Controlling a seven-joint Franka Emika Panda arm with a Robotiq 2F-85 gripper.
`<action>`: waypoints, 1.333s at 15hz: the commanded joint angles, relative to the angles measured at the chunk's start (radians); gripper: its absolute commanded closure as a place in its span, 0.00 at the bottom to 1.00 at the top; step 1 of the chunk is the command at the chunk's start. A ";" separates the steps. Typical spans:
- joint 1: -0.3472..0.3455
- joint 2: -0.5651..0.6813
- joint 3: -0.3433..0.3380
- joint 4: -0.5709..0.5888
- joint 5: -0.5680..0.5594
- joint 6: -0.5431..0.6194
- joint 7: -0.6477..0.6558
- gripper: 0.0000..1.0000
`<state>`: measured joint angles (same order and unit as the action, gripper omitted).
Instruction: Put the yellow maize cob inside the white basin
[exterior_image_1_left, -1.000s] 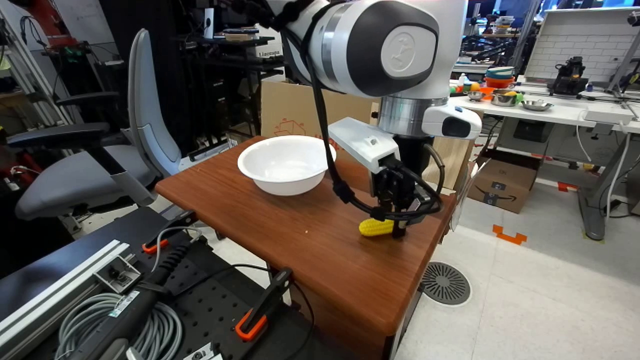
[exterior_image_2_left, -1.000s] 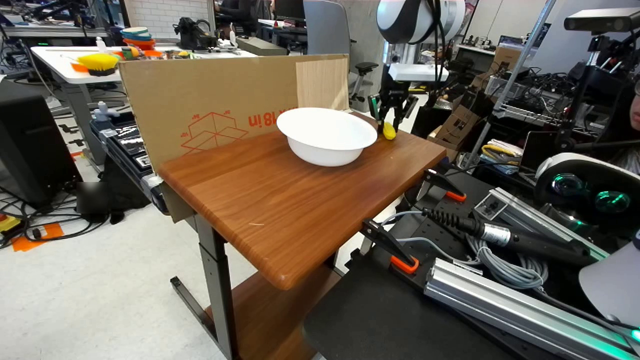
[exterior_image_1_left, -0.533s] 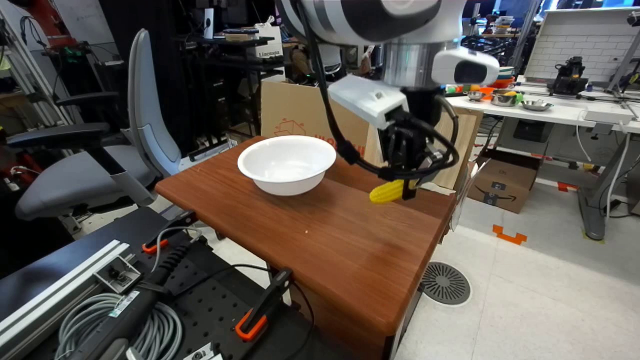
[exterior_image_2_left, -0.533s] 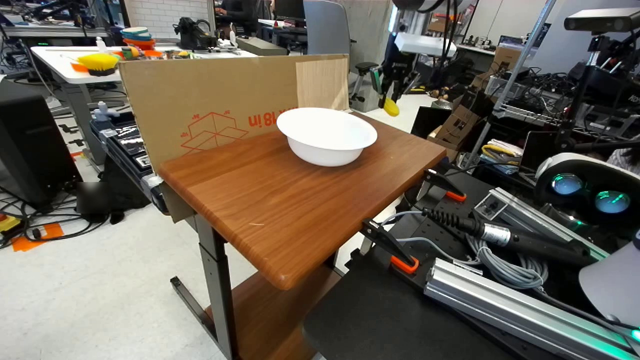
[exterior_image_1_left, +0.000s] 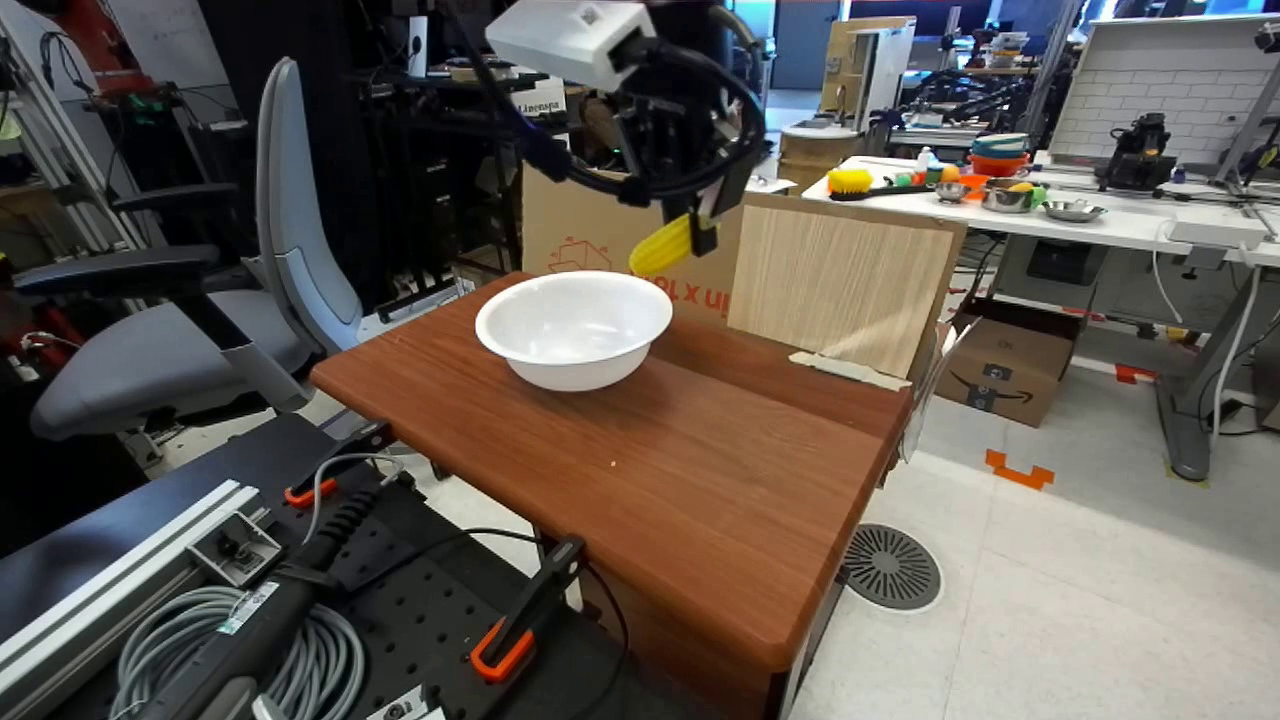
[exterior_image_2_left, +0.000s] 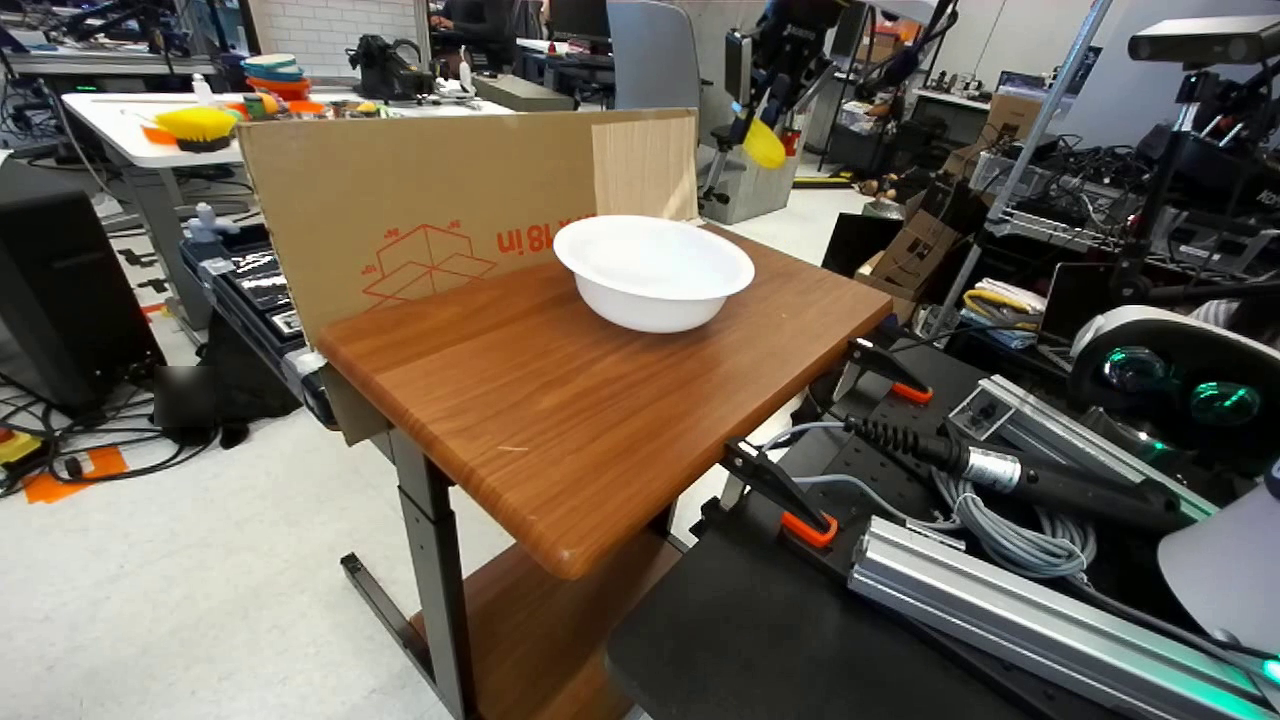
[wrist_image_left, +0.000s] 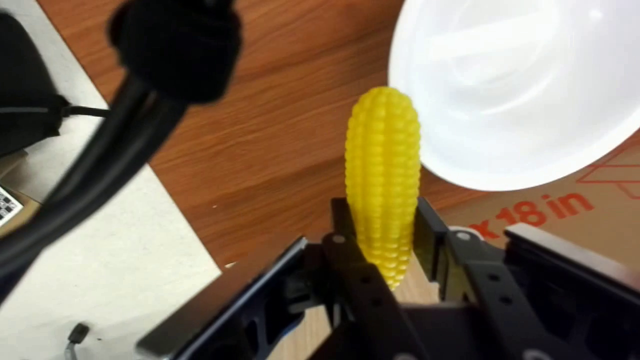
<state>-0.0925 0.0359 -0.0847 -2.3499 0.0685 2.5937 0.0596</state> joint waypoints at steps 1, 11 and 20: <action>0.051 0.001 0.047 -0.061 -0.011 0.089 0.007 0.92; 0.154 0.225 0.067 -0.001 -0.121 0.231 0.110 0.92; 0.171 0.281 -0.008 0.018 -0.213 0.161 0.162 0.21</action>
<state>0.0773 0.3172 -0.0911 -2.3331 -0.1478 2.7554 0.2255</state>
